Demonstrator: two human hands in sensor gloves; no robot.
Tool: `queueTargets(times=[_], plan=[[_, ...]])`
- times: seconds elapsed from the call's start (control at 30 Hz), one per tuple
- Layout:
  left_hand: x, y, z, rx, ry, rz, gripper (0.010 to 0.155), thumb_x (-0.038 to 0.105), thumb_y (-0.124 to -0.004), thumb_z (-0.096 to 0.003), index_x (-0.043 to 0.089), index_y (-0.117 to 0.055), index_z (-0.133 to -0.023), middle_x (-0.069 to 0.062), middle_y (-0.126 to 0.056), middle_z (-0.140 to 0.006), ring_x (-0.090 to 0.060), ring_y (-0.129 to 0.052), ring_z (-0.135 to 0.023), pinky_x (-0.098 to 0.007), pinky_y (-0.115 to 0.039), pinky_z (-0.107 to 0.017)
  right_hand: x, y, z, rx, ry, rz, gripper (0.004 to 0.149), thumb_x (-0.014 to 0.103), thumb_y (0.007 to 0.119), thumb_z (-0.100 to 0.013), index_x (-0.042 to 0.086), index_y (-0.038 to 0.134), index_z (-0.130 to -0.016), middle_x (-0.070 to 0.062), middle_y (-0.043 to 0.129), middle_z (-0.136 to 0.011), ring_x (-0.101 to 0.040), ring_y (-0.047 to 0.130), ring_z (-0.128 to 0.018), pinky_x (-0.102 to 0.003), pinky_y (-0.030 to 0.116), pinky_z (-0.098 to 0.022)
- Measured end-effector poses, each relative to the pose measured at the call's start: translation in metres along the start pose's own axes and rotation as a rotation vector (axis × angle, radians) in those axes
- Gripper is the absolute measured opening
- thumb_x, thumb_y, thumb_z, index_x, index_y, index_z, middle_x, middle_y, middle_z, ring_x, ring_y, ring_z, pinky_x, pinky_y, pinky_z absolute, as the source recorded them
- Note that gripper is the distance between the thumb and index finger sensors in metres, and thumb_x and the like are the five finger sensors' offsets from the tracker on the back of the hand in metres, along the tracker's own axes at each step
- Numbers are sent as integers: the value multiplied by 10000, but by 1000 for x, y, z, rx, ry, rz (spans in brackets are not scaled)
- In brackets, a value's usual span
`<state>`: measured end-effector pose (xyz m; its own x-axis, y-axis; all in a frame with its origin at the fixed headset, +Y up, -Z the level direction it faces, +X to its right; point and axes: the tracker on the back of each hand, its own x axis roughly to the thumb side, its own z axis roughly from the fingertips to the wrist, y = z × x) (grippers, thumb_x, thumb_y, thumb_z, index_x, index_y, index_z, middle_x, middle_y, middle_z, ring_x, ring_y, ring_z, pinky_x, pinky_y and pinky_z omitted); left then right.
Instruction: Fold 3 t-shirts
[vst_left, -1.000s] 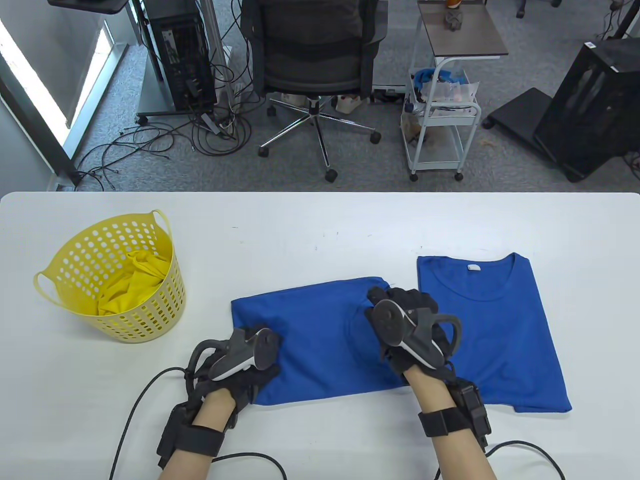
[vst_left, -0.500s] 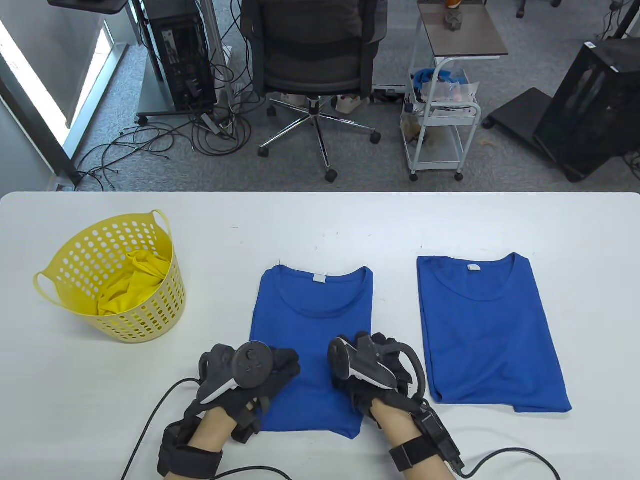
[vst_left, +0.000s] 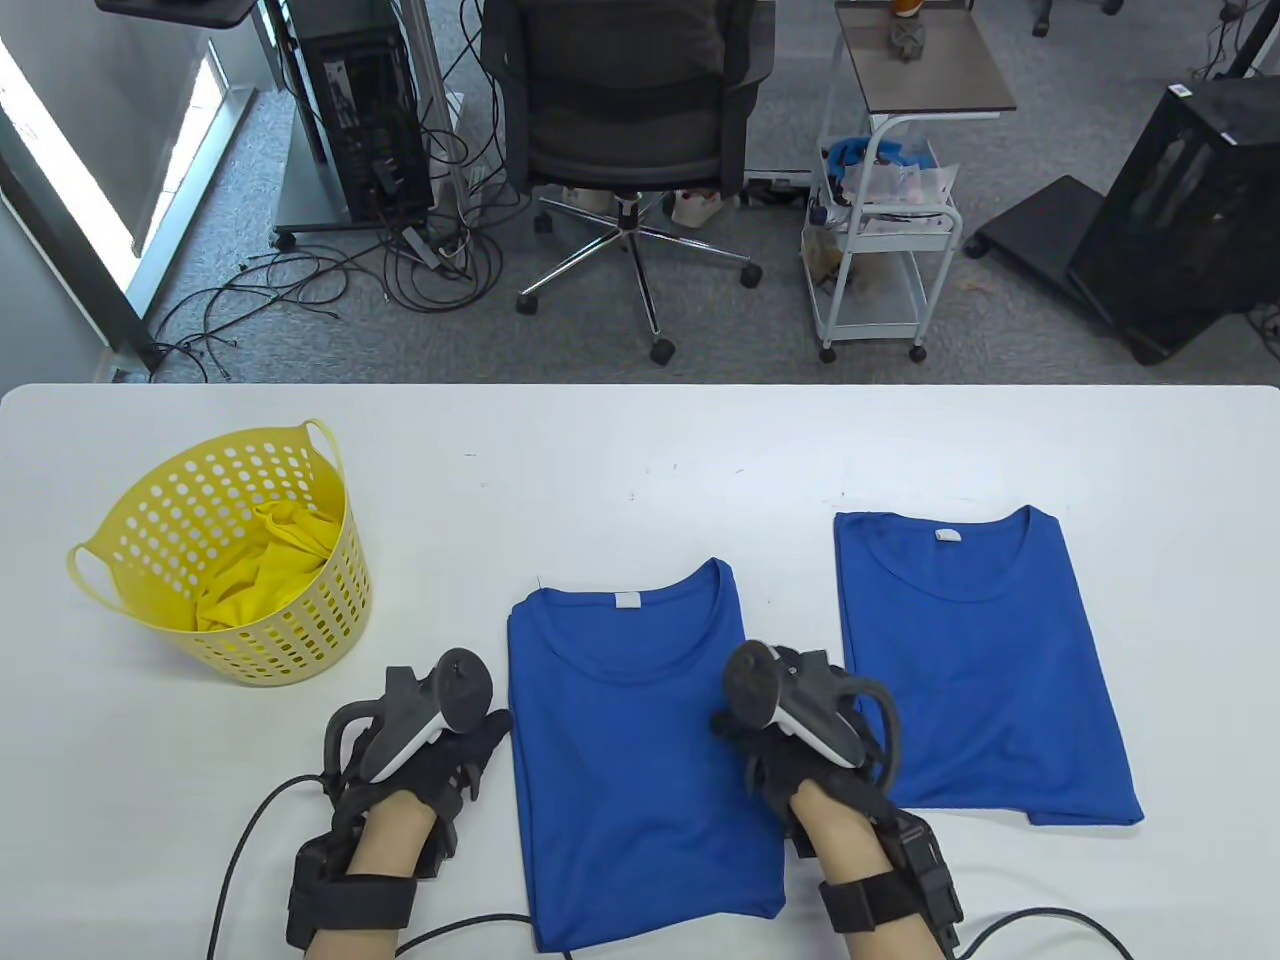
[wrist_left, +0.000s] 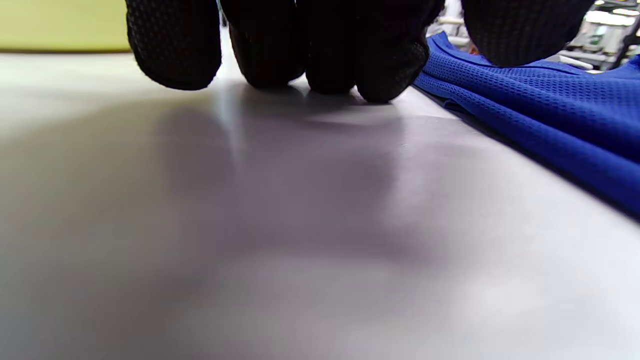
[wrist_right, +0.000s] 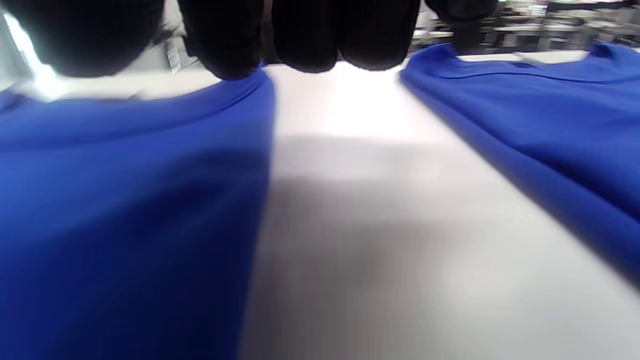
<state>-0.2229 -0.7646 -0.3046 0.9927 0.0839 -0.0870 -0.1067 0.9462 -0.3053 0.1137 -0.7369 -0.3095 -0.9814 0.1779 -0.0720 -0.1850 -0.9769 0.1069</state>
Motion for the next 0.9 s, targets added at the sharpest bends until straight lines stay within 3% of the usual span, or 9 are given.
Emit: queueTargets(times=[0.13, 0.27, 0.4, 0.53, 0.63, 0.8, 0.9], plan=[[11, 6, -20, -13, 58, 43, 642, 639, -675, -394, 289, -734, -928, 10, -713, -1012, -253, -681, -966, -489, -734, -659, -4, 11, -37, 130, 104, 138, 629, 519, 767, -370, 204, 735, -913, -115, 645, -991, -429, 634, -907, -656, 454, -690], [25, 11, -38, -58, 106, 55, 752, 703, -721, -342, 262, -712, -952, -20, -688, -1020, -279, -652, -978, -498, -724, -661, 11, 22, -63, 230, 180, 79, 738, 580, 744, -343, 134, 684, -928, -170, 570, -1011, -470, 551, -929, -673, 409, -695], [45, 13, -52, -11, 161, -93, 693, 651, -805, -325, 278, -734, -904, -13, -718, -982, -271, -703, -952, -491, -728, -660, 36, 27, -77, 229, 166, 151, 670, 488, 821, -348, 100, 697, -880, -194, 580, -992, -489, 564, -911, -691, 420, -681], [55, 13, -55, -96, 131, -64, 552, 519, -808, -378, 290, -743, -876, 21, -653, -1009, -338, -645, -971, -519, -702, -679, 51, 28, -81, 277, 118, 113, 490, 330, 818, -390, 101, 748, -818, -195, 578, -979, -487, 571, -896, -688, 432, -672], [56, 12, -52, -100, 115, -72, 504, 489, -793, -396, 292, -750, -858, 38, -640, -1002, -363, -631, -973, -523, -708, -678, 55, 30, -79, 270, 101, 156, 472, 315, 795, -394, 116, 740, -818, -175, 587, -968, -468, 584, -891, -675, 447, -673], [49, 8, -43, 6, 66, -57, 464, 488, -793, -387, 292, -812, -807, 43, -728, -937, -297, -697, -942, -463, -758, -664, 62, 35, -65, 158, 44, 275, 455, 316, 735, -387, 171, 725, -818, -129, 661, -918, -387, 689, -846, -600, 535, -670], [42, 8, -33, 35, 60, 2, 441, 461, -824, -376, 271, -867, -772, 24, -804, -887, -222, -747, -919, -428, -785, -652, 63, 26, -51, 110, 16, 267, 454, 322, 722, -387, 169, 720, -814, -117, 688, -903, -366, 727, -822, -575, 578, -656]])
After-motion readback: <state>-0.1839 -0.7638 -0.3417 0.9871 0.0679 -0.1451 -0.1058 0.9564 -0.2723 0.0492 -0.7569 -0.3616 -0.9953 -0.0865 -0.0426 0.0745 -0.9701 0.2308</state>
